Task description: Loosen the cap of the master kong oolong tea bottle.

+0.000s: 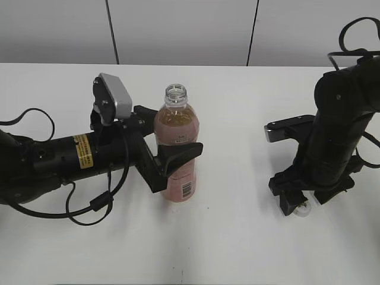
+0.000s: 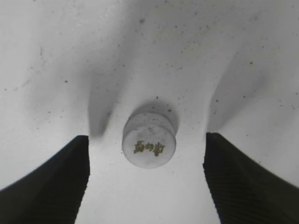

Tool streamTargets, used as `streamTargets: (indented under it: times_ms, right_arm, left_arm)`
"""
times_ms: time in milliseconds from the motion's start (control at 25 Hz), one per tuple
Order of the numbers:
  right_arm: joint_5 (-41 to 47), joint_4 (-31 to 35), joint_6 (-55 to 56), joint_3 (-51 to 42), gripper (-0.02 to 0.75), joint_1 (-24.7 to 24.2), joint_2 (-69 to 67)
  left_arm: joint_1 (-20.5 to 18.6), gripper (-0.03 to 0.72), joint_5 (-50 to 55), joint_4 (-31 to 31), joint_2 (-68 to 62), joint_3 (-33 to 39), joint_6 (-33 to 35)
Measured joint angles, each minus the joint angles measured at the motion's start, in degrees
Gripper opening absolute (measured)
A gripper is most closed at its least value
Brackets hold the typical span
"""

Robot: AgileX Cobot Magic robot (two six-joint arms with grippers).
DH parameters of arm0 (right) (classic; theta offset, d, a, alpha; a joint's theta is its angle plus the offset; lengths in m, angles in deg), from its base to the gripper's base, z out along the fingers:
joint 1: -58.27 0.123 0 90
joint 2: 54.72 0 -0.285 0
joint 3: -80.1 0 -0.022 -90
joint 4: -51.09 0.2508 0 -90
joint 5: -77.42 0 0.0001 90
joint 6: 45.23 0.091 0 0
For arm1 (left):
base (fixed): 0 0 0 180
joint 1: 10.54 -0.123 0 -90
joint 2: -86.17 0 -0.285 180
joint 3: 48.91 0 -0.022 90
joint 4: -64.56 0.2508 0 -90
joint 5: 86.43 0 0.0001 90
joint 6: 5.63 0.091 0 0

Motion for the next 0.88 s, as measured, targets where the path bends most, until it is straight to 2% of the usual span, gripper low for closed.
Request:
streamTargets:
  times_ms: [280,600,880]
  right_arm:
    - [0.0,0.0,-0.1,0.0,0.575,0.0,0.6]
    - [0.0,0.0,-0.1,0.0,0.575,0.0,2.1]
    - [0.2,2.0,-0.1,0.0,0.576,0.0,2.2]
  left_arm:
    - [-0.8,0.512,-0.3,0.1,0.0,0.8,0.0]
    - [-4.2,0.519,-1.7,1.4,0.1,5.8,0.0]
    - [-5.2,0.52,-1.8,3.3,0.4,9.3,0.0]
